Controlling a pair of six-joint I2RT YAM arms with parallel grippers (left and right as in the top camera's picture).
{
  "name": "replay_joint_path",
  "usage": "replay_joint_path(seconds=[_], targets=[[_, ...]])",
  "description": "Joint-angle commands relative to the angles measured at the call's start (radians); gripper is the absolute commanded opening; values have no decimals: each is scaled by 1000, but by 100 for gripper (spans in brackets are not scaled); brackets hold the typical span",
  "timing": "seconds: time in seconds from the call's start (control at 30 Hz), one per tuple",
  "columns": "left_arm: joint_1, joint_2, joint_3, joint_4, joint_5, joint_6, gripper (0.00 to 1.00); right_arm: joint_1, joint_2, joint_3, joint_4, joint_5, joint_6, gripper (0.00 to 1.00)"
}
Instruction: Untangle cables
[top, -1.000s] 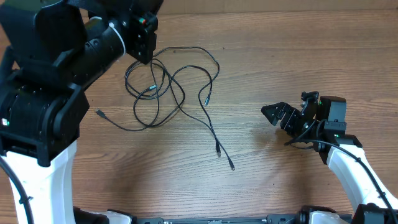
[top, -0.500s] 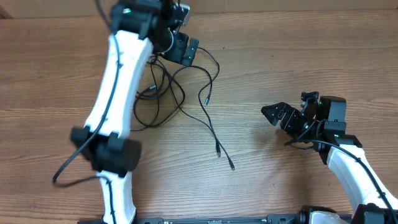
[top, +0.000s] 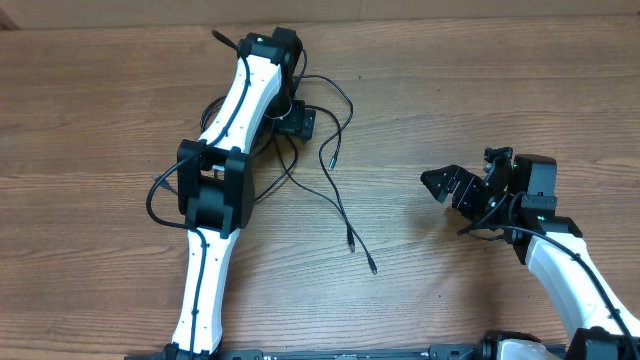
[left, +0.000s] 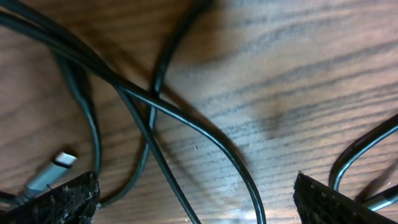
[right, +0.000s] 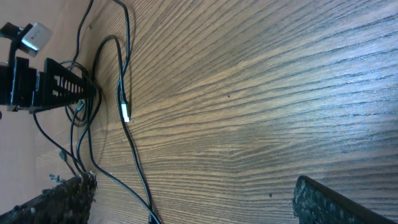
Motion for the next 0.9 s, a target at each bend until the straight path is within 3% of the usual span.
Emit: replay_joint_path(seconds=[0.0,0.27,0.43,0.6,0.87], targets=[[5,-37,6,16,-2,53,100,2,-12,13,4,11,-7,100],[15,-236,6,88,8,150,100,2,-12,13,3,10,-7,100],[39,-332,6,33,-200,30,100,2,-12,13,2,11,-7,100],[63,-274,-39,-14,-196,-52,100,2,-12,13,1,11,-7,100],[64,-82,-50,1,-44,-53,100,2,-12,13,2,11,-8,100]])
